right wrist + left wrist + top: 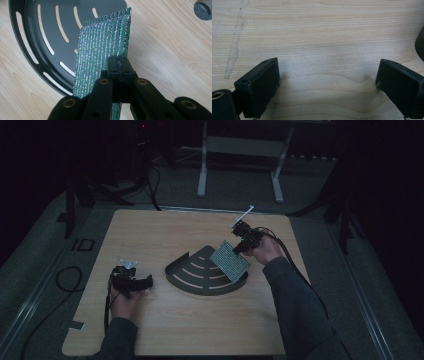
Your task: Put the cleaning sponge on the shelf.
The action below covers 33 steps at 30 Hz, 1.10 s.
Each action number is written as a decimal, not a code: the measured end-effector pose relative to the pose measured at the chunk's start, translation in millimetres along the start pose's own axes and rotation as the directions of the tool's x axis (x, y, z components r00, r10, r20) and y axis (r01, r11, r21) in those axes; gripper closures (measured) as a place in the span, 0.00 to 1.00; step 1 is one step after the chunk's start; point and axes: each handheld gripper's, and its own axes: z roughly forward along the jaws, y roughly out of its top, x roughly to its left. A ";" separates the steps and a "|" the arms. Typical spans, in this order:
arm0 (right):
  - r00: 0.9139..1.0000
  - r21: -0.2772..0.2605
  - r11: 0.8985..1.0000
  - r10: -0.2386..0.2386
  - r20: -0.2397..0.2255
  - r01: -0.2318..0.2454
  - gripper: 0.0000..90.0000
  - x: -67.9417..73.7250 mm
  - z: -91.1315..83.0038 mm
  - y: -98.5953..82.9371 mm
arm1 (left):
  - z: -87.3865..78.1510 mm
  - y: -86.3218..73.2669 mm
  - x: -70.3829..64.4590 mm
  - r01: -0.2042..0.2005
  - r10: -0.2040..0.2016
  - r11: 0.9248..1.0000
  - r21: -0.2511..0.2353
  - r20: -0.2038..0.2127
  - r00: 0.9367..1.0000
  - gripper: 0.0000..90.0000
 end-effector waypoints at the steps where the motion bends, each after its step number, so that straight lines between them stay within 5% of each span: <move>1: 1.000 0.000 1.000 0.000 0.000 0.000 1.00 0.0 0.0 0.0 | 0.0 0.0 0.0 0.000 0.000 1.000 0.000 0.000 1.000 0.06; 33: 0.999 0.044 0.999 -0.023 0.025 0.021 0.99 7.3 20.3 3.7 | 0.0 0.0 0.0 0.000 0.000 1.000 0.000 0.000 1.000 0.06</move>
